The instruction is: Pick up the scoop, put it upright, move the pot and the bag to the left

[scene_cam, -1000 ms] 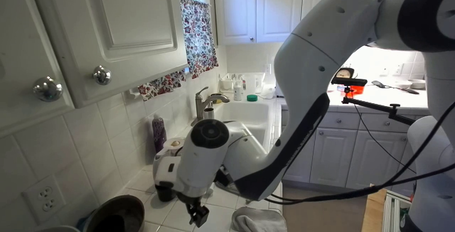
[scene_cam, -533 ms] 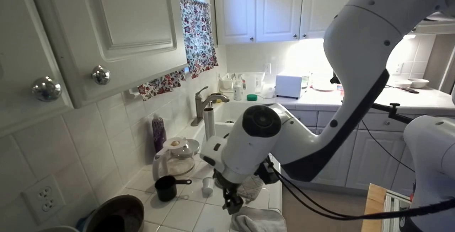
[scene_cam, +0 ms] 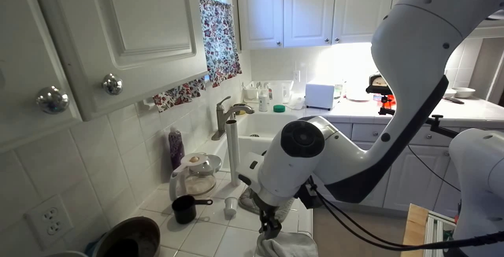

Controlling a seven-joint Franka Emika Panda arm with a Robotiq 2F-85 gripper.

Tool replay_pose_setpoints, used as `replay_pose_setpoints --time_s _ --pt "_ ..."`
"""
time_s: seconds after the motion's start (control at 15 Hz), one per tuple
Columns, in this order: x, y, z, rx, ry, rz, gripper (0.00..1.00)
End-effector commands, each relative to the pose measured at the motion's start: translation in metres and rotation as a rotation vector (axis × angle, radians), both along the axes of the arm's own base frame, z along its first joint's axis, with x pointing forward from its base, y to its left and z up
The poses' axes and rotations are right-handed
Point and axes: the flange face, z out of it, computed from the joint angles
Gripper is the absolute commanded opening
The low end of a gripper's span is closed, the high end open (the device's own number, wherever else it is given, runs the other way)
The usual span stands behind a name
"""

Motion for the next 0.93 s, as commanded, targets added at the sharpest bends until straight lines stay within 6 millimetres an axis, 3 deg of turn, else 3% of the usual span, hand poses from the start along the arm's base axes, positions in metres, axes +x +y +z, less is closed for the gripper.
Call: replay_pose_setpoints --time_s 0.0,0.53,0.87 --pt "0.01 -0.013 -0.002 0.01 -0.014 -0.135 1.0" --pt "0.03 -0.086 -0.024 0.098 0.015 -0.521 1.0" --pt "0.034 -0.098 -0.057 0.131 0.087 -0.57 1.0"
